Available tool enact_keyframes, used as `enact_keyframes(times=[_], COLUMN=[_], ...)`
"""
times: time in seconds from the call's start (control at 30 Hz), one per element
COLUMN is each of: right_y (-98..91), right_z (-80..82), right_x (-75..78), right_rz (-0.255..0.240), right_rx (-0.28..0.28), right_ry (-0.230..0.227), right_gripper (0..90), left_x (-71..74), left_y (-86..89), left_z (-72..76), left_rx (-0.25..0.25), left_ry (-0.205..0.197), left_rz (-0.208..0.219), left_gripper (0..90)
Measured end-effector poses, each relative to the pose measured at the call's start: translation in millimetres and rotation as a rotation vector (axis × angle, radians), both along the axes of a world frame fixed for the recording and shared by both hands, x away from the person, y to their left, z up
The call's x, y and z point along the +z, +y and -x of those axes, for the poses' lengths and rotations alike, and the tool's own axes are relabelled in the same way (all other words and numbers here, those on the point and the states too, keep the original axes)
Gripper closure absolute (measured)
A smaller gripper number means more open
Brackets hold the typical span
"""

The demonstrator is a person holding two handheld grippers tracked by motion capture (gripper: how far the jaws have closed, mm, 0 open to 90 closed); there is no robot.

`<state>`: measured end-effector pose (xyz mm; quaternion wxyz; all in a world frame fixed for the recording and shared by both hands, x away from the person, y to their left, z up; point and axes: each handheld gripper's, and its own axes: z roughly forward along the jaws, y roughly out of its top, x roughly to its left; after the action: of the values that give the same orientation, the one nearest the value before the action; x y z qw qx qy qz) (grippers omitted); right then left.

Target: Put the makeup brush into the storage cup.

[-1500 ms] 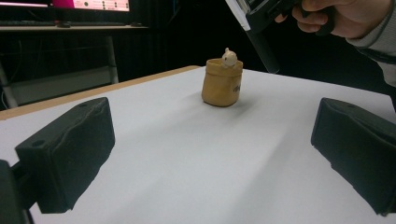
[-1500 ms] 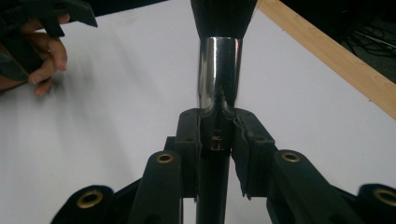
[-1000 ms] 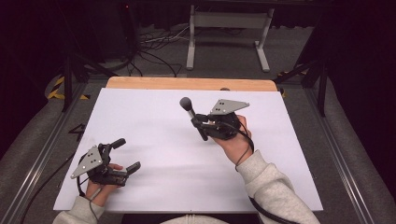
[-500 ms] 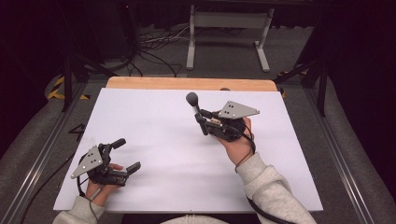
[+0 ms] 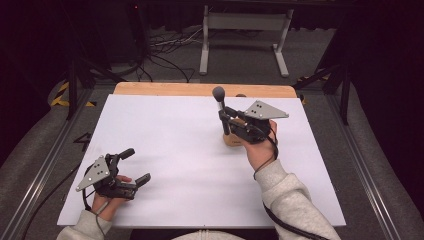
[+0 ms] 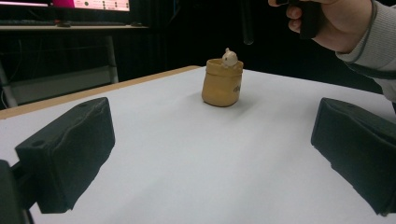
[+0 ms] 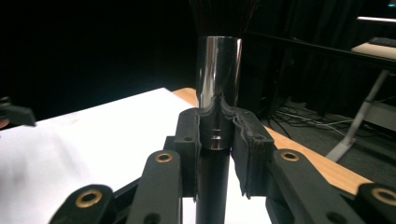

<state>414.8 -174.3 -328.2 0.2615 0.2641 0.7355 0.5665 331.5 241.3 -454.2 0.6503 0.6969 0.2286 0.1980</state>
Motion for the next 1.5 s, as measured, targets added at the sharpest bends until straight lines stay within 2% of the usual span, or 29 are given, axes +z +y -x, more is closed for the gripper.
enact_keyframes(times=[0.23,0.53,0.67,1.0,1.5], right_y=[-7.2,-17.0,-21.4,-32.5,-42.2], right_z=[-7.1,-16.7,-19.8,-27.6,-38.4], right_x=[3.4,4.8,3.0,-3.7,-24.3], right_rz=[0.001,0.011,0.02,0.006,-0.01], right_rx=[-0.027,-0.077,-0.093,-0.132,-0.133], right_ry=[0.004,-0.016,-0.039,-0.059,-0.044], right_gripper=[73.3,73.3,73.2,73.2,73.1], left_x=[-0.4,-0.4,-0.3,-0.3,-0.5], left_y=[-0.7,-0.7,-0.7,-0.4,-0.9], left_z=[0.2,0.3,0.4,0.0,-0.1], left_rx=[0.002,0.002,0.003,0.001,0.004], left_ry=[0.006,0.009,0.008,0.004,0.005], left_rz=[0.006,0.001,0.001,-0.005,-0.006], left_gripper=[0.2,0.2,0.2,0.2,0.2])
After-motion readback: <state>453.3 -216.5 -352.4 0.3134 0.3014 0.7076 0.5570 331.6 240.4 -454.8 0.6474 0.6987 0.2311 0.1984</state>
